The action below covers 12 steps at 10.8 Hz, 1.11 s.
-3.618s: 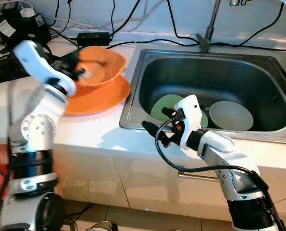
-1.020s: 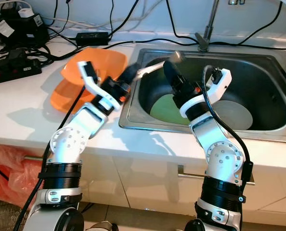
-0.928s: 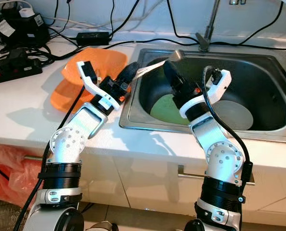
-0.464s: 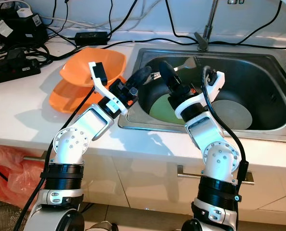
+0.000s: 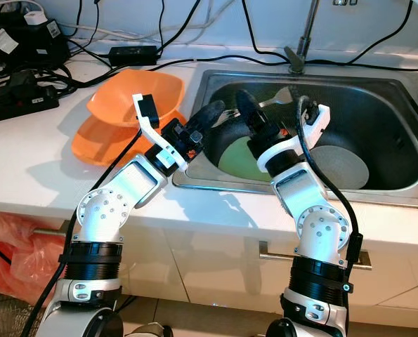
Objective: Kitchen organization
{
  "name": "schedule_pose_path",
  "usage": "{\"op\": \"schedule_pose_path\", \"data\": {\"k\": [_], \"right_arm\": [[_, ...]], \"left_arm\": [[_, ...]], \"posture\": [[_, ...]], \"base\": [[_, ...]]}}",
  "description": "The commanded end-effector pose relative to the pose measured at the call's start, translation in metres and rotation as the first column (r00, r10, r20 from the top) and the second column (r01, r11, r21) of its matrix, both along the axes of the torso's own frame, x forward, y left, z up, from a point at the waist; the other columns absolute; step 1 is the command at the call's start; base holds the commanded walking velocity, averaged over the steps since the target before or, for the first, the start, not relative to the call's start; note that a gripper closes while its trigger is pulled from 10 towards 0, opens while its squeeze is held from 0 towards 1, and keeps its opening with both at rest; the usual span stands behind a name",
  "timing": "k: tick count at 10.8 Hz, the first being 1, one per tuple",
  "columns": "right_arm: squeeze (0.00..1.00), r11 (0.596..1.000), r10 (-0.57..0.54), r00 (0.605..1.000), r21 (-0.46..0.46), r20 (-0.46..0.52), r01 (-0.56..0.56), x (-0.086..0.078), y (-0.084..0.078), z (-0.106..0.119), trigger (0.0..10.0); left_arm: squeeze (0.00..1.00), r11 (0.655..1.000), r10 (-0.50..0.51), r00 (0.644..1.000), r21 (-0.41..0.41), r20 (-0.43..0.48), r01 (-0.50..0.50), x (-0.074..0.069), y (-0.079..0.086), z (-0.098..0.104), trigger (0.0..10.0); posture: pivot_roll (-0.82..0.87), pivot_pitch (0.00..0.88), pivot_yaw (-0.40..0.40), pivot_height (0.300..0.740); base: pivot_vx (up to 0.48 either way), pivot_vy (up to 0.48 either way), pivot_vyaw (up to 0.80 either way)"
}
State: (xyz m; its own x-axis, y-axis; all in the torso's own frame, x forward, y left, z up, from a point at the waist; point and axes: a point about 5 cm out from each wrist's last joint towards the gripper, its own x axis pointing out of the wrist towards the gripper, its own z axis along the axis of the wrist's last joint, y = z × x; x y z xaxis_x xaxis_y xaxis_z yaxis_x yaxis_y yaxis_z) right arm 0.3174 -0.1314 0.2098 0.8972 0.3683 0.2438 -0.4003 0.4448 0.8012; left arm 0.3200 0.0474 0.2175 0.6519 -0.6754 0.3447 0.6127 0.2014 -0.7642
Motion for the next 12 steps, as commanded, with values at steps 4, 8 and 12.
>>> {"op": "schedule_pose_path", "data": {"k": [4, 8, 12], "right_arm": [[0.0, 0.999, -0.033, 0.999, 0.011, 0.027, 0.033, 0.005, -0.005, 0.009, 0.0], [0.0, 0.998, -0.058, 0.998, 0.009, 0.028, 0.057, 0.006, -0.01, 0.009, 0.0], [0.0, 0.998, -0.061, 0.998, 0.007, 0.028, 0.061, 0.007, -0.012, 0.009, 0.0]], "left_arm": [[0.0, 0.996, -0.058, 0.998, -0.065, -0.008, 0.057, -0.008, -0.008, 0.004, 0.0], [0.0, 0.996, -0.072, 0.997, -0.058, -0.014, 0.071, -0.009, -0.009, 0.002, 0.0], [0.0, 0.997, -0.068, 0.997, -0.047, -0.027, 0.067, -0.007, -0.009, 0.0, 0.0]], "posture": [[0.04, 0.06, 0.047, 0.74], [0.04, 0.057, 0.05, 0.74], [0.04, 0.055, 0.046, 0.74]], "base": [[0.0, 0.0, 0.0], [0.0, 0.0, 0.0], [0.0, 0.0, 0.0]]}}
